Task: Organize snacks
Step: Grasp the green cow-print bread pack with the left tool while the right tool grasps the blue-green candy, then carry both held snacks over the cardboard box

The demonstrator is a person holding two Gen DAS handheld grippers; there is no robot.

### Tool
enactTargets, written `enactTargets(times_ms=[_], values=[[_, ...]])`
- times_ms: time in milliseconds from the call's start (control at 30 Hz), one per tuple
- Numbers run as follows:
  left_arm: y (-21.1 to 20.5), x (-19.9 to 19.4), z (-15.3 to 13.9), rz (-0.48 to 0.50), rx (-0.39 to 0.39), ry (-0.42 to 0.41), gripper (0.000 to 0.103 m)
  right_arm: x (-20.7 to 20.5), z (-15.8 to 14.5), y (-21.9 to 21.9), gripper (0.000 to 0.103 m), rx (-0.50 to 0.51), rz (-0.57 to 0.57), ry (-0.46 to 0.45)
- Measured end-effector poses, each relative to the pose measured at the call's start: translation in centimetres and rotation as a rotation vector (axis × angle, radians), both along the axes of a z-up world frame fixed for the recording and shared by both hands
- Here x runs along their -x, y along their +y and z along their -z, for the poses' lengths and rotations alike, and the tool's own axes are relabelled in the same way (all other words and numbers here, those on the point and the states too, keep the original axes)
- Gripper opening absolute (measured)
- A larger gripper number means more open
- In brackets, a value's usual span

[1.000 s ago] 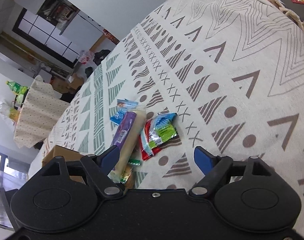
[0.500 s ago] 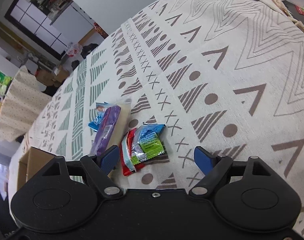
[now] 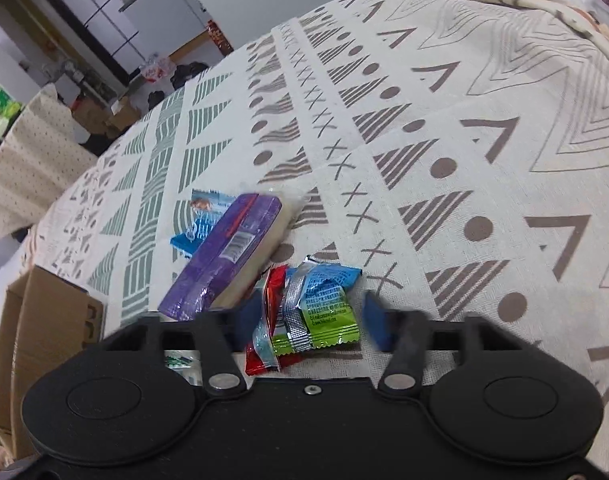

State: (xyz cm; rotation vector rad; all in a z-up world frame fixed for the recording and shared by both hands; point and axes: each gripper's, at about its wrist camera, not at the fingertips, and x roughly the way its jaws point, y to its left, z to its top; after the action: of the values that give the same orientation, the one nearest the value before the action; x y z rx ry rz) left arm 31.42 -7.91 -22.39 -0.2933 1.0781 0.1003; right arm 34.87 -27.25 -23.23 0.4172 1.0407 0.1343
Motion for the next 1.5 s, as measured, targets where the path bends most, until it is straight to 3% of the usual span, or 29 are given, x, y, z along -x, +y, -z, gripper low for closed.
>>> enactTargets(times_ms=[367, 700, 1167, 1500], values=[[0.9, 2.1, -3.1, -0.046, 0.01, -0.061, 0.048, 3.0, -2.3, -0.5, 0.039, -0.031, -0.009, -0.021], [2.0, 4.6, -6.7, -0.087, 0.008, -0.125, 0.048, 5.9, -5.9, -0.5, 0.039, -0.096, -0.013, -0.119], [5.3, 7.5, -11.6, -0.157, -0.005, -0.21, 0.048, 9.0, -9.0, 3.5, 0.039, -0.165, -0.122, -0.249], [8.2, 8.9, -13.2, -0.22, -0.025, -0.232, 0.048, 10.5, -10.3, 6.9, 0.039, -0.227, -0.216, -0.316]])
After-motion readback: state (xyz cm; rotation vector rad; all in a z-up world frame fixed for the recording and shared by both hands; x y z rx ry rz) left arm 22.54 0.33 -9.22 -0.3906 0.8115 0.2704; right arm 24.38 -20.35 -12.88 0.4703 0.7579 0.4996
